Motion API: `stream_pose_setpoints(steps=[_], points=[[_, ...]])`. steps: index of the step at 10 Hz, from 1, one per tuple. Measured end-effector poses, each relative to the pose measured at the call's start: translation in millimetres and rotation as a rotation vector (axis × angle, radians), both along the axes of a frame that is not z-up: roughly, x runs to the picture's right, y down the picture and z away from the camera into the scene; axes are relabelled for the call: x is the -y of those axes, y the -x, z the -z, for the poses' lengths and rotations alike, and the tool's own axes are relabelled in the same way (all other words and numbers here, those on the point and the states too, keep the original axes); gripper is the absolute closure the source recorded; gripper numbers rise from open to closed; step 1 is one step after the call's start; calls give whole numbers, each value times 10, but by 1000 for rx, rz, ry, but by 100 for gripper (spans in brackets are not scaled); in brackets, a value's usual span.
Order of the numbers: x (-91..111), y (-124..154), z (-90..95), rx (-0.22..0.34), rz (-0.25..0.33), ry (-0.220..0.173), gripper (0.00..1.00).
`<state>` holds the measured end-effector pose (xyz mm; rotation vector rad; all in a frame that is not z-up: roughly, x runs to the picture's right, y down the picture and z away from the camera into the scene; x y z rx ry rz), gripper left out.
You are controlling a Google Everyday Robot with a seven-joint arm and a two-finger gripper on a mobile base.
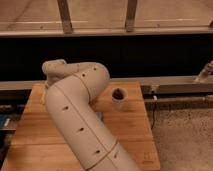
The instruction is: Place the bottle in the ceramic bowl
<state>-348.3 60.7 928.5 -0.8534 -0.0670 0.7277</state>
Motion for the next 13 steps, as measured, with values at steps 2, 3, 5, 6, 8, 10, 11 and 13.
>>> stream_pose_setpoints(steps=[2, 3, 5, 6, 8, 10, 11, 13], points=[[39, 58, 103, 23, 14, -17, 41], [51, 65, 121, 26, 17, -21, 46], [58, 86, 135, 40, 36, -24, 72], [45, 80, 111, 42, 39, -19, 80], [14, 86, 79, 46, 42, -6, 98], [22, 70, 94, 44, 47, -5, 100], [24, 66, 93, 44, 48, -6, 100], [16, 73, 83, 49, 49, -1, 100]])
